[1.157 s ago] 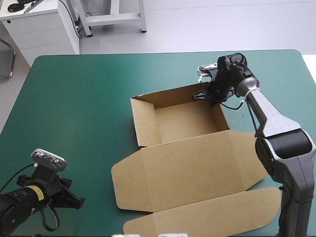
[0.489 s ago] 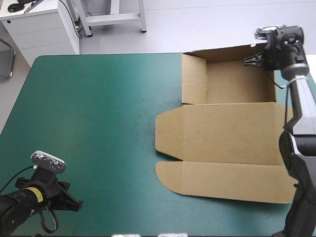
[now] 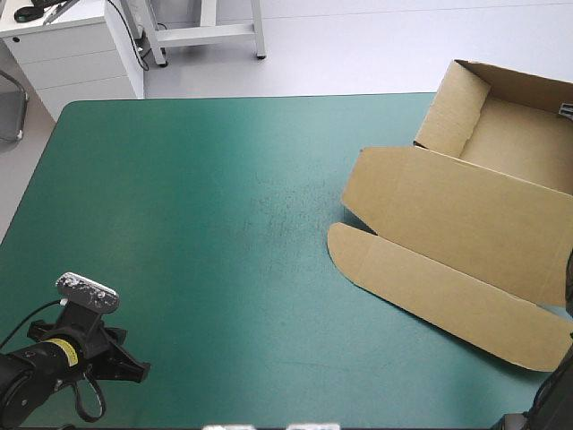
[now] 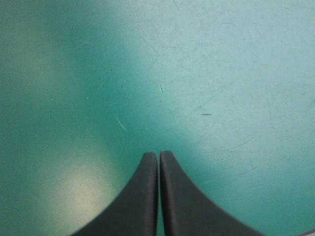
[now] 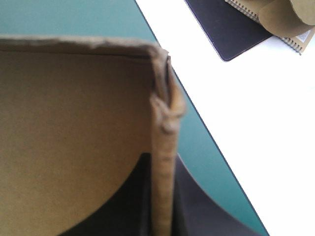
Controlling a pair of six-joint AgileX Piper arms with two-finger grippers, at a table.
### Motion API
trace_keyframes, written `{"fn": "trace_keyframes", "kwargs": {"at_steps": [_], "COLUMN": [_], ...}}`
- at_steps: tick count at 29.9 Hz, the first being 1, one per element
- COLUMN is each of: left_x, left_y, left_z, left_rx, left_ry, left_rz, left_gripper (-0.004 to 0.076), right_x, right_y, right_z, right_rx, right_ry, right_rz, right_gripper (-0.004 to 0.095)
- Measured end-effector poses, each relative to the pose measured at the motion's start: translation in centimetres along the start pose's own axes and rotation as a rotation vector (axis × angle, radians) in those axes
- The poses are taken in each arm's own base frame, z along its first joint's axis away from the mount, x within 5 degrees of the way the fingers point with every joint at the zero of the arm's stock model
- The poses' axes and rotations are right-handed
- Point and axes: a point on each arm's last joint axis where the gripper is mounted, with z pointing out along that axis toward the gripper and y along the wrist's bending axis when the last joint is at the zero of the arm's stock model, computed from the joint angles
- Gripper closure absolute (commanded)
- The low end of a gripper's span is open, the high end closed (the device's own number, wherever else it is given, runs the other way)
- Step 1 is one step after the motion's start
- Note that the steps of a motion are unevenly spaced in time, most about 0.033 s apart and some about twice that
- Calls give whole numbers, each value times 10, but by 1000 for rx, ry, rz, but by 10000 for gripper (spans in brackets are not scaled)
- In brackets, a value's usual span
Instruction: Fold the box
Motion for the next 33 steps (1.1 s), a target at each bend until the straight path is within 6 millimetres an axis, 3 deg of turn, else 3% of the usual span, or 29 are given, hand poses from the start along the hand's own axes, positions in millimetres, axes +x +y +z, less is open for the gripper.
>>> {"fn": "trace_keyframes", "kwargs": {"at_steps": [4, 6, 8, 14, 17, 21, 24, 27, 31, 32, 33], "left_x": [0, 0, -1, -2, -2, -3, -3, -3, -4, -4, -4], "left_y": [0, 1, 1, 2, 2, 2, 2, 2, 2, 2, 2], "left_z": [0, 0, -1, -1, -1, -1, -1, -1, -1, -1, -1], "left_rx": [-4, -7, -11, -23, -22, -22, -22, -22, -22, -22, -22], "left_ry": [0, -2, -5, -13, -23, -28, -28, -28, -37, -40, -44], "left_rz": [2, 3, 5, 11, 11, 11, 11, 11, 11, 11, 11], "left_gripper": [731, 731, 731, 731, 731, 731, 731, 731, 731, 731, 731], "right_x": [1, 1, 1, 2, 2, 1, 1, -1, -3, -3, -3], "right_y": [-17, -22, -24, -23, -23, -23, -23, -22, -16, -13, -9], "right_z": [12, 16, 18, 18, 18, 17, 10, -5, -39, -46, -57], "right_rx": [12, 15, 16, -1, -5, -5, -11, -24, -118, -155, -207], "right_ry": [23, 32, 36, 37, 37, 35, 22, -9, -72, -88, -108], "right_rz": [31, 40, 37, 35, 36, 36, 36, 21, 18, 10, -1], "right_gripper": [878, 791, 659, 115, 53, 83, 177, 384, 851, 926, 910]}}
